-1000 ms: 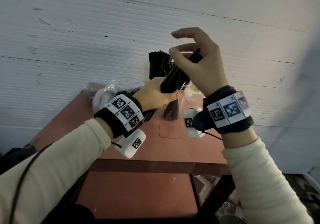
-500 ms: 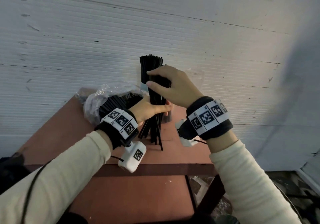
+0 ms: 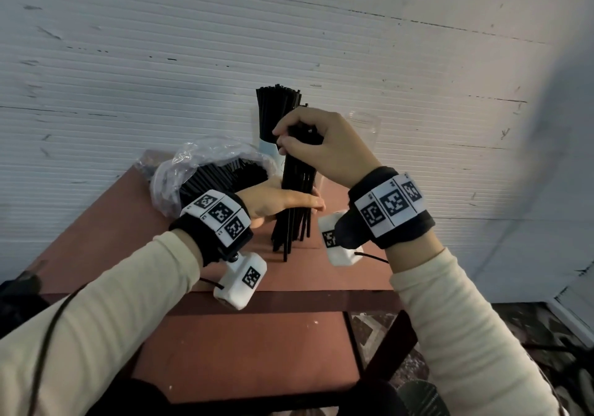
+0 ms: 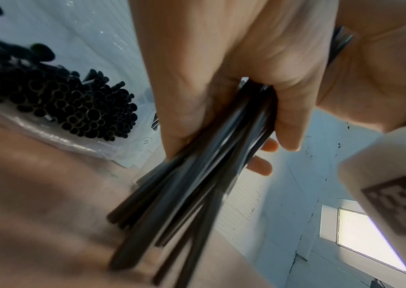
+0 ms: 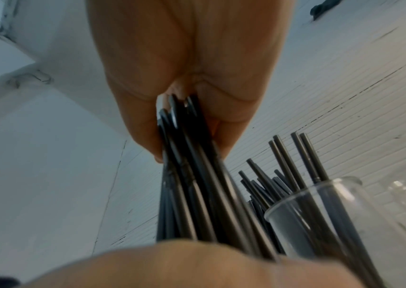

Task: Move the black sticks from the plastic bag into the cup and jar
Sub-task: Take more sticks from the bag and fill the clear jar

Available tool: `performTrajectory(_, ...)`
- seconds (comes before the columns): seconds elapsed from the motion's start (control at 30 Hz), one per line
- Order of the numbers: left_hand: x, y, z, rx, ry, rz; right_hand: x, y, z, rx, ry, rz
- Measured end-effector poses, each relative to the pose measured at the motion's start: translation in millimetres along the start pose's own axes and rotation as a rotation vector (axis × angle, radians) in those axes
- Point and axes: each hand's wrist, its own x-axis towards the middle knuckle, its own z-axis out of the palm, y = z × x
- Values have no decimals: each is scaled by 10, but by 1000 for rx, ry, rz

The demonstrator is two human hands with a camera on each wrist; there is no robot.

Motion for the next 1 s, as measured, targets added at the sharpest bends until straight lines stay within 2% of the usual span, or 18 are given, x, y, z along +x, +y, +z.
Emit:
performTrajectory(0.13,29,18,-43,-105,4,-23,17,12,-6,-9,87,1)
performTrajectory(0.27,33,-126,-76,27,-86,-83,-19,38,50,-49,-1,37)
performTrajectory(0.43,-57,-103,-72,123,-203,-127,-89,17,36,-29,46,55)
performTrajectory(0.53,-132,7,-38,47,-312,-67,-112,-43,-57,46,70,82)
performTrajectory(0.67,-225,156,-42,-57,-347,29,-157,-114,-242,170,249,52)
performTrajectory(0.73,-258,221,-60,-35,-388,59,-221,-112,-303,129,313,24)
performTrajectory(0.83,-250,321,-81,106,-461,55,-291,-38,-316,26,182,83)
performTrajectory(0.93,-180,328,-64,130,-543,31,-307,41,-264,106,-145,148)
performTrajectory(1.0,-111,307,-44,134,-550,19,-300,50,-213,80,-248,150)
